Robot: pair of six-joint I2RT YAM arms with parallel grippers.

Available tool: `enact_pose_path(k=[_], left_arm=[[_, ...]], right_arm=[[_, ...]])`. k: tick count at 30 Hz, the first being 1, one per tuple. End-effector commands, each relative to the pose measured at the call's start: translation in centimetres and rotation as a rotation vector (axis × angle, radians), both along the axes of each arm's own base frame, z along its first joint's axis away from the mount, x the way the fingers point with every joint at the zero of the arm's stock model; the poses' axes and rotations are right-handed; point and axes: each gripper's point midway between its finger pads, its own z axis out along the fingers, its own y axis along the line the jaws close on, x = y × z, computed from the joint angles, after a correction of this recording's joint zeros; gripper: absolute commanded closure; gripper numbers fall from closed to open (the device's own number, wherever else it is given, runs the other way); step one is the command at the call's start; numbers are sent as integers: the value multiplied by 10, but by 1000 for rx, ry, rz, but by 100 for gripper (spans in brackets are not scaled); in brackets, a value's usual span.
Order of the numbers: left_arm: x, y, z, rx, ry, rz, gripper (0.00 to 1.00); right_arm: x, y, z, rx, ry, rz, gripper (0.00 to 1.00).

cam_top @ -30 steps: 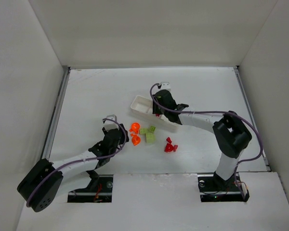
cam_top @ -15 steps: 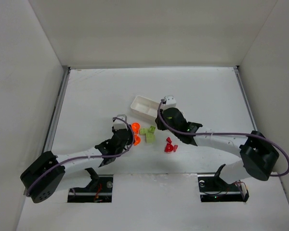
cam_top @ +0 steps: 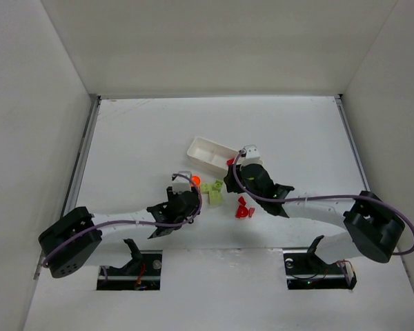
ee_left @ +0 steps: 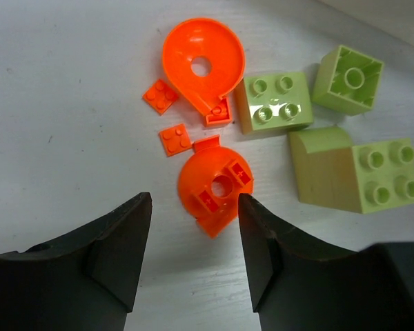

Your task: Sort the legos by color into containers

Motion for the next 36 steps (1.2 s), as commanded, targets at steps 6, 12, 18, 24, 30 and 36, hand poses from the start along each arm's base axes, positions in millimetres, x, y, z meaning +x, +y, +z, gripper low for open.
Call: enact_pose_path(k=[6,12,18,24,30,36], left_arm=[[11,-18,3,-20,-7,4,49],[18,-13,-2,-13,-10,26,49],[25,-13,-7,19,-11,23,48],[27,-17,-12,38,-8,13,62],[20,-15,-9,41,-5,7,77],[14,-2,13,-10,-32,35,81]], right_arm=[[8,9,27,117,-53,-11,40],[7,10,26,121,-46,-8,40],[7,11,27,124,-46,-7,39],[7,11,28,130,-49,-8,39],[7,6,29,133,-53,-16,39],[11,-1,30,134,-57,-36,39]])
